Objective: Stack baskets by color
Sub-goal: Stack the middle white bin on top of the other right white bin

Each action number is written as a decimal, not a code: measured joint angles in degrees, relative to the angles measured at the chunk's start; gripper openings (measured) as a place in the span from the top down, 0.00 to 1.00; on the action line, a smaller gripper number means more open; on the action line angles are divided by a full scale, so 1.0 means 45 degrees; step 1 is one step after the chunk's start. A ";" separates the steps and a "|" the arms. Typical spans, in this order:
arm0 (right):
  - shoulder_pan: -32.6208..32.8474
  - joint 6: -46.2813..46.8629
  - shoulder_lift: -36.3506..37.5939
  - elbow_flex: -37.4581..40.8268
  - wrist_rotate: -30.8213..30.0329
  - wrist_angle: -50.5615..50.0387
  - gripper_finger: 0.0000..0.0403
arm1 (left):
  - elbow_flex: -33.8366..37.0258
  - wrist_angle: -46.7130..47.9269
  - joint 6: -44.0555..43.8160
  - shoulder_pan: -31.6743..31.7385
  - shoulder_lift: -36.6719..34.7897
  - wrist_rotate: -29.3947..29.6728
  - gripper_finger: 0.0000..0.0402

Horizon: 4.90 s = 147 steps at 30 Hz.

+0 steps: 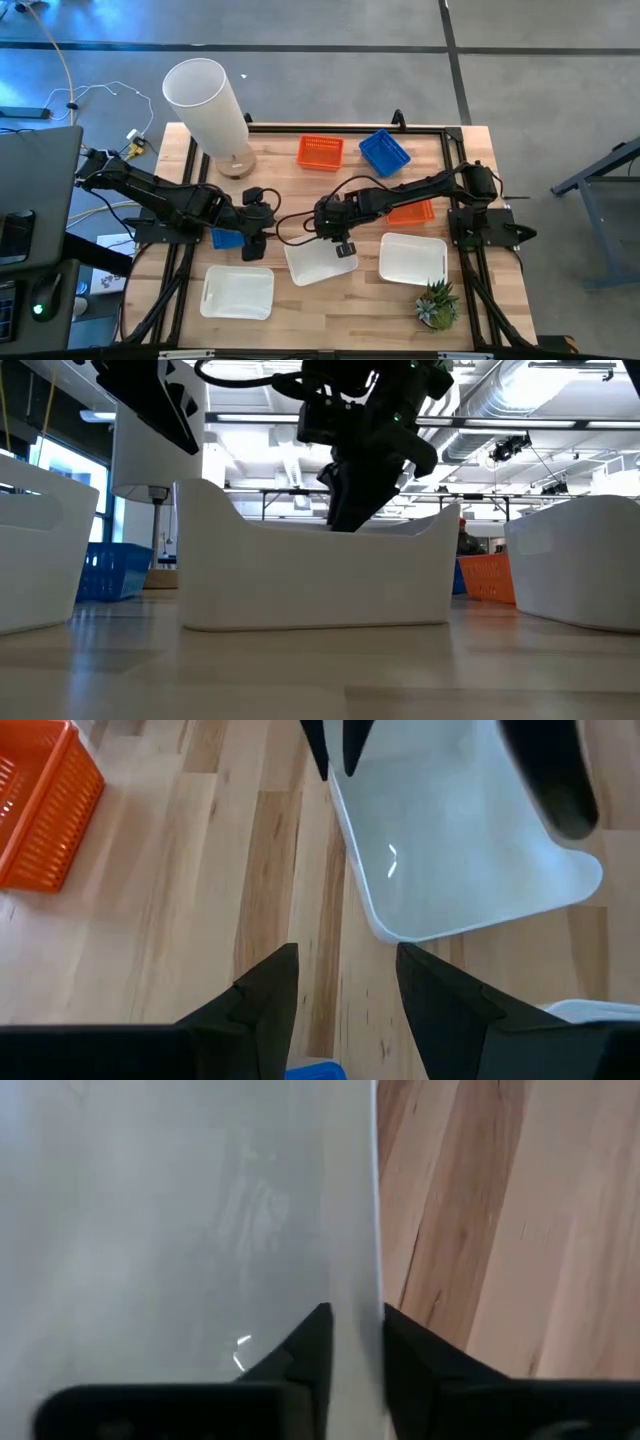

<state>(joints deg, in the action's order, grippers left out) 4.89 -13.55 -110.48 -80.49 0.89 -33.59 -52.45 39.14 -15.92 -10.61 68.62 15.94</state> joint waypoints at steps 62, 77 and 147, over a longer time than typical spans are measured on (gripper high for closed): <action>0.1864 0.7826 0.8410 0.0000 -0.2993 -0.8101 1.00 | 0.0000 0.0101 0.0117 0.0002 0.0000 -0.0018 0.61; 0.4459 1.1564 0.9904 0.0000 -0.5137 -1.0691 1.00 | 0.0000 0.0097 0.0014 0.0005 0.0000 -0.0018 0.61; 0.3669 1.1242 1.2619 0.5867 -0.3329 -0.7904 1.00 | 0.0000 -0.0657 -0.0092 0.0010 0.0000 0.0274 0.61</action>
<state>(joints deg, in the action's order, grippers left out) 21.39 37.04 -53.69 -54.08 -14.10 -69.16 -52.45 36.18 -16.34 -10.57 68.62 17.17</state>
